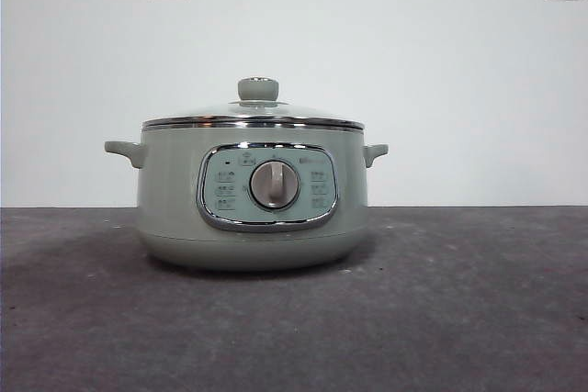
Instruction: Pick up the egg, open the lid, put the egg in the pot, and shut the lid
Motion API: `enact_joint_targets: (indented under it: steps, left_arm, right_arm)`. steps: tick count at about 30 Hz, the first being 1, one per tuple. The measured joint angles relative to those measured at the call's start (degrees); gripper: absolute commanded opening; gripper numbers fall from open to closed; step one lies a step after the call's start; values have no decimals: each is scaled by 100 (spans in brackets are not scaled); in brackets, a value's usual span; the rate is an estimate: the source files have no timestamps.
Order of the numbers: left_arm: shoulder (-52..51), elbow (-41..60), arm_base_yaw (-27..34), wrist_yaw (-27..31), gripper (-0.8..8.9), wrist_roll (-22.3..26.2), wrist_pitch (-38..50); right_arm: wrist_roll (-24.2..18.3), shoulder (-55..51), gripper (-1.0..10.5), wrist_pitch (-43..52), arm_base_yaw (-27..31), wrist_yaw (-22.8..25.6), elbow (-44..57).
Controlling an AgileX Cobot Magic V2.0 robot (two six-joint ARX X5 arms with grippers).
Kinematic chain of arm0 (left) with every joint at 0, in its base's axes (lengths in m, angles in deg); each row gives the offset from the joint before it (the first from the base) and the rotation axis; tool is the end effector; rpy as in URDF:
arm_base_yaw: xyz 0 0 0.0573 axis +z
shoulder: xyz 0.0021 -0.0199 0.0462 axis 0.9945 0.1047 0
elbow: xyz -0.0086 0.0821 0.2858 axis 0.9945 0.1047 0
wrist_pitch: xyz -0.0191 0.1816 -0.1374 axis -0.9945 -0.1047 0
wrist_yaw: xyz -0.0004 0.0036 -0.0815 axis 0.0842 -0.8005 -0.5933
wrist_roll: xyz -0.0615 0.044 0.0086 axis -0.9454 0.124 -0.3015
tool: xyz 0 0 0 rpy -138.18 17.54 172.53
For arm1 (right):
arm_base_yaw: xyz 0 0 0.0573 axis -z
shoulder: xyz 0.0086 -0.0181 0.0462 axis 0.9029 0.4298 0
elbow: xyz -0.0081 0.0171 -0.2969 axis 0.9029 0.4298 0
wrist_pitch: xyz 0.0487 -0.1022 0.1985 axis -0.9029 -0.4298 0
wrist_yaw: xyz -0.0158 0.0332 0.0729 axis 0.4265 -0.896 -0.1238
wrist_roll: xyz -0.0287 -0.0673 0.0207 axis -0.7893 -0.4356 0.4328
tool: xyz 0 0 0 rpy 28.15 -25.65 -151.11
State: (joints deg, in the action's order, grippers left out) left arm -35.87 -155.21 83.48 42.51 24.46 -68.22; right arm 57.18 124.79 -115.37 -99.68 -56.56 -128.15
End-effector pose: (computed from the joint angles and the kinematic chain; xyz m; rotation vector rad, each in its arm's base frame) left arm 0.0608 -0.0267 0.4490 0.2398 0.0020 -0.4589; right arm 0.0049 -0.0063 0.4309 -0.1327 0.4905 0.4565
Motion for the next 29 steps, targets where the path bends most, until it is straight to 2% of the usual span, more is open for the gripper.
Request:
enact_joint_targets:
  steps: [5,9,12,15,25,29]
  left_arm:
    - [-1110,2096,232,293,-3,63,1209]
    - [-1825,3685,315,391,-3,-76,2028]
    - [-2275,4636,341,719,-3,-273,2468]
    - [-2656,5370,348,1023,-3,-442,2535]
    - [-3692,6688,348,1853,-3,-798,2538]
    - [-3766,6968,348,2072,-3,-1058,2570]
  right_arm:
    - [0,2,0,0,0,13,0]
    - [0,7,0,0,0,13,0]
    - [0,20,0,0,0,13,0]
    - [0,33,0,0,0,13,0]
    - [0,35,0,0,0,13,0]
    - [0,39,0,0,0,13,0]
